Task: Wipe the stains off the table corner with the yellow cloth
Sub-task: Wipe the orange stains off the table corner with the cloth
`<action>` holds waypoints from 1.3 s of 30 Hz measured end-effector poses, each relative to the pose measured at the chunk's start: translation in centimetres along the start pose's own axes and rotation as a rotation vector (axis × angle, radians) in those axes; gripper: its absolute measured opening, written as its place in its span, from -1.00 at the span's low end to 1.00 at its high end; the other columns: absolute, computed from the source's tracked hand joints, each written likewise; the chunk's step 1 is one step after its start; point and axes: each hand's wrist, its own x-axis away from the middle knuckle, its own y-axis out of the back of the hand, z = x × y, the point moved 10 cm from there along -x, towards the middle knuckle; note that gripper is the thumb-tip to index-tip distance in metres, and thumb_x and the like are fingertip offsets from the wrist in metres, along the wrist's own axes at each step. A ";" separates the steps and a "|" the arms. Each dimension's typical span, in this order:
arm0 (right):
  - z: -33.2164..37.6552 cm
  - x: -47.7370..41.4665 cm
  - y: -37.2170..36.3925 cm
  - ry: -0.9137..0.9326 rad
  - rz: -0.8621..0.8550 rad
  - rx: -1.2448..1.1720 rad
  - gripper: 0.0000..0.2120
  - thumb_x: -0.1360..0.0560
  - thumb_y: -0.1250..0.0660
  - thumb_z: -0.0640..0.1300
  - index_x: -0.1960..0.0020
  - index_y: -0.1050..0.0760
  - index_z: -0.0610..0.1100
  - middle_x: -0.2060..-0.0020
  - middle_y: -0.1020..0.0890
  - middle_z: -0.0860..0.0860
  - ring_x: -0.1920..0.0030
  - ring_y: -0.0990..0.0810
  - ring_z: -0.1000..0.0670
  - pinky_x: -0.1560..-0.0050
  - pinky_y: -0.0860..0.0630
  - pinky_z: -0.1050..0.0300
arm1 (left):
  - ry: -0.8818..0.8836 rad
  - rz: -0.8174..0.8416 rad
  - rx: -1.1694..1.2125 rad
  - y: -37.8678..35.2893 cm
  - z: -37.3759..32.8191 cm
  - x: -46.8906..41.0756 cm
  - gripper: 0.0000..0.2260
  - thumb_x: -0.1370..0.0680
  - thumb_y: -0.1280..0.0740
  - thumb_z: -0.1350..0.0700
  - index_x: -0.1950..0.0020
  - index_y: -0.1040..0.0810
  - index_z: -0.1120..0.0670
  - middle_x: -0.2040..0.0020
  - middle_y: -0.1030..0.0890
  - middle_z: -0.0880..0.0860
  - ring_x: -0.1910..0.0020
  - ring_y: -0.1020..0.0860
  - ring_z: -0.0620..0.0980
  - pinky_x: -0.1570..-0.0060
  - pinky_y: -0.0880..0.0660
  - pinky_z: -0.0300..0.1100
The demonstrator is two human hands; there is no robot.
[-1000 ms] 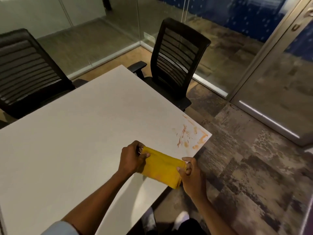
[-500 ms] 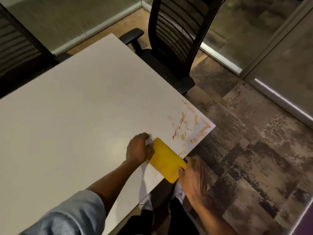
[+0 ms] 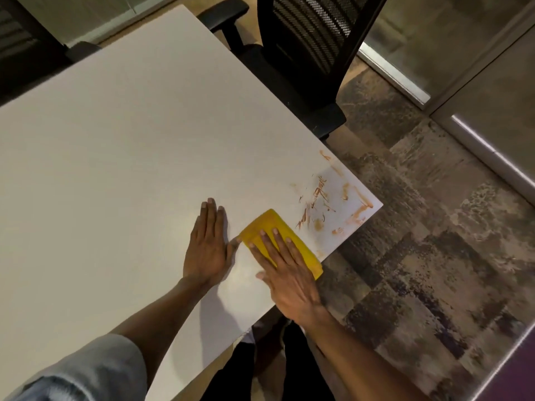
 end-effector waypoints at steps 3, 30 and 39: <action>-0.6 -1.4 0.6 -0.085 -0.023 -0.044 -0.41 -0.80 0.05 0.14 -0.77 0.09 0.02 -0.77 0.03 -0.04 -0.77 0.10 -0.17 -0.73 -0.12 -0.26 | -0.003 -0.028 -0.035 -0.7 0.4 0.1 -0.21 -0.78 0.08 -0.34 -0.83 0.16 0.14 -0.84 0.24 0.14 -0.83 0.26 0.10 -0.81 0.16 0.03; -0.4 2.3 -1.0 -0.310 -0.019 -0.082 -0.40 -0.79 0.04 0.11 -0.77 0.10 -0.01 -0.78 0.06 0.02 -0.77 0.11 -0.11 -0.72 -0.07 -0.26 | -0.034 -0.188 0.032 -0.6 1.2 0.1 -0.30 -0.79 -0.06 -0.19 -0.84 0.04 0.11 -0.86 0.08 0.11 -0.85 0.10 0.09 -0.82 0.08 -0.02; -1.8 -0.2 -0.1 -0.359 -0.062 -0.073 -0.37 -0.79 0.03 0.13 -0.77 0.14 -0.05 -0.78 0.08 -0.02 -0.77 0.13 -0.13 -0.73 -0.11 -0.28 | -0.039 -0.191 0.032 -0.5 1.2 0.2 -0.29 -0.78 -0.07 -0.20 -0.84 0.03 0.12 -0.86 0.07 0.12 -0.85 0.10 0.10 -0.81 -0.04 0.10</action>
